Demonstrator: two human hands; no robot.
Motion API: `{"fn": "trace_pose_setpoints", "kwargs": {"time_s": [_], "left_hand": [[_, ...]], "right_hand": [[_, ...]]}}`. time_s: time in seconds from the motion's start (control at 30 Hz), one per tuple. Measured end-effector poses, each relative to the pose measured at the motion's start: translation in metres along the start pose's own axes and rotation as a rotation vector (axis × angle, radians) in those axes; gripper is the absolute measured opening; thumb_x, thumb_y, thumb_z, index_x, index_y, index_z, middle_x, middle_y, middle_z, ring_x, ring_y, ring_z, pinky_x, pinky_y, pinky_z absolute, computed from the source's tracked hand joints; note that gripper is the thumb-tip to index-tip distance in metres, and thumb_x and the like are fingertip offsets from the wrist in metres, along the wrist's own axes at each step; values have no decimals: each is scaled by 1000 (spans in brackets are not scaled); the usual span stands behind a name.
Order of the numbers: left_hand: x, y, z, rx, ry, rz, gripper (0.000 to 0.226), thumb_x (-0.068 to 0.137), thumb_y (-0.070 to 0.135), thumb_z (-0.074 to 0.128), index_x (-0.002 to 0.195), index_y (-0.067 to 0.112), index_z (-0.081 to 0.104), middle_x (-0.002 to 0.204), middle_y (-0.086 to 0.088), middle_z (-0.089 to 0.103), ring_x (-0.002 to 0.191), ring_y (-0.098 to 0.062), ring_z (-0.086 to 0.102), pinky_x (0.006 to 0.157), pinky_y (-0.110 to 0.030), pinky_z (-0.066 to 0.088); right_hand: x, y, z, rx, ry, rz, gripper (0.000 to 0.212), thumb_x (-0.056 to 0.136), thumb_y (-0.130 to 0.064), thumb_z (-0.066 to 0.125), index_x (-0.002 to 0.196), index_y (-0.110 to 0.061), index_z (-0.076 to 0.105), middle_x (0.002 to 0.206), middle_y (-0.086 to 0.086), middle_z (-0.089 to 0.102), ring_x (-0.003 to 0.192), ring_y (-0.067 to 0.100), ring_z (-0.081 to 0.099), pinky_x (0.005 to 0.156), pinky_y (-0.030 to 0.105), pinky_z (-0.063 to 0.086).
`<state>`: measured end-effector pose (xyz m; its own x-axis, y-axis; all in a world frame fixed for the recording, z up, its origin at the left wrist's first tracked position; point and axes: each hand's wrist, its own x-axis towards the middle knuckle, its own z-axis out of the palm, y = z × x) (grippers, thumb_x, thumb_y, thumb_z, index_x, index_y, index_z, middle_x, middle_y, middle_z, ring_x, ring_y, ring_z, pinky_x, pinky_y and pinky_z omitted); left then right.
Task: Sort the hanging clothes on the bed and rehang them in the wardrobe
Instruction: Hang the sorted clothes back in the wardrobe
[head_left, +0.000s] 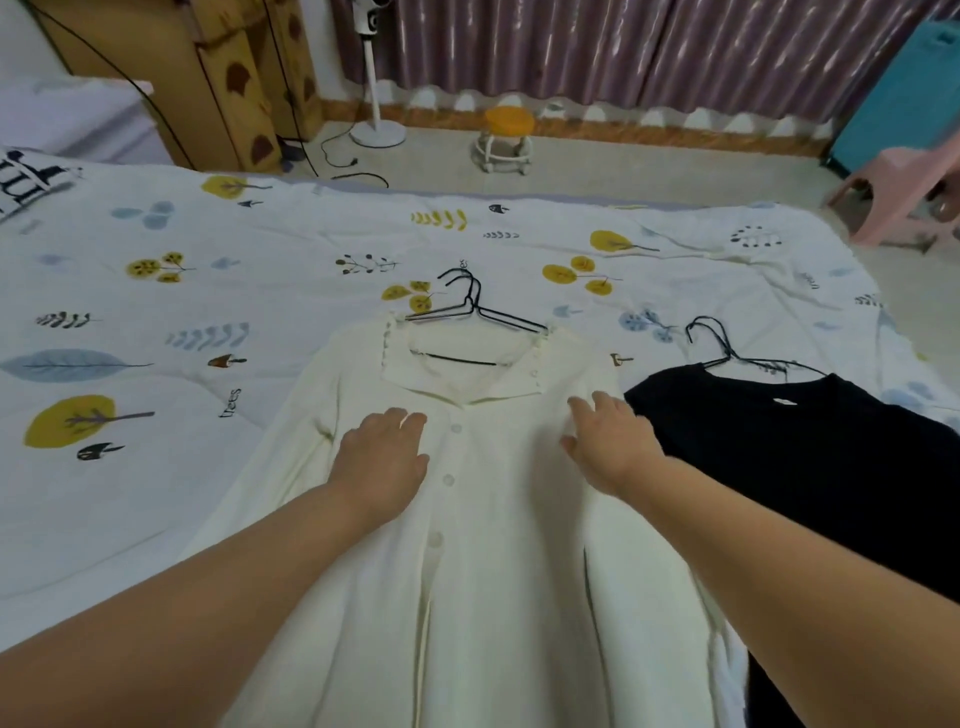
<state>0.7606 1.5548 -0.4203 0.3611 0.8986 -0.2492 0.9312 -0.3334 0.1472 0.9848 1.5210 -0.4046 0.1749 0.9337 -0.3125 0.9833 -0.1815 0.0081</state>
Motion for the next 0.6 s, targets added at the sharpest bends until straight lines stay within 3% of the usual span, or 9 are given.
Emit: {"fn": "trace_pose_setpoints", "kwargs": {"time_s": [0.13, 0.27, 0.43, 0.53, 0.6], "left_hand": [[59, 4, 25, 16, 19, -10, 53, 100, 32, 30, 148, 20, 13, 158, -6, 5, 145, -24, 6, 115, -39, 10], [108, -3, 56, 99, 6, 8, 54, 100, 41, 18, 149, 26, 0, 158, -3, -9, 145, -26, -9, 115, -46, -4], [129, -17, 98, 181, -30, 44, 55, 98, 47, 8, 147, 31, -13, 156, -1, -19, 143, -25, -18, 117, -48, -6], [131, -20, 105, 158, 1, 55, 56, 98, 48, 10, 147, 32, -11, 157, 0, -16, 143, -25, -18, 117, -49, -6], [132, -20, 108, 154, 13, 54, 55, 98, 48, 10, 147, 32, -11, 157, -1, -16, 143, -26, -18, 116, -49, -6]], "right_hand": [[62, 6, 19, -13, 69, 1, 46, 100, -34, 33, 140, -13, 26, 145, 13, 27, 133, 31, 27, 103, 42, 30], [110, 9, 29, 4, 125, 6, 51, 101, -31, 31, 147, -15, 16, 154, 11, 13, 143, 31, 12, 111, 45, 20], [149, 20, 38, 74, 98, 18, 51, 100, -29, 33, 146, -13, 17, 153, 14, 15, 140, 32, 16, 110, 46, 22], [174, 32, 42, 125, 70, 74, 67, 97, -41, 41, 148, -12, 10, 157, 11, 6, 144, 29, 9, 113, 50, 18], [190, 36, 42, 209, 24, 92, 80, 89, -45, 55, 146, -8, 14, 154, 12, 17, 141, 30, 18, 112, 50, 23]]}}
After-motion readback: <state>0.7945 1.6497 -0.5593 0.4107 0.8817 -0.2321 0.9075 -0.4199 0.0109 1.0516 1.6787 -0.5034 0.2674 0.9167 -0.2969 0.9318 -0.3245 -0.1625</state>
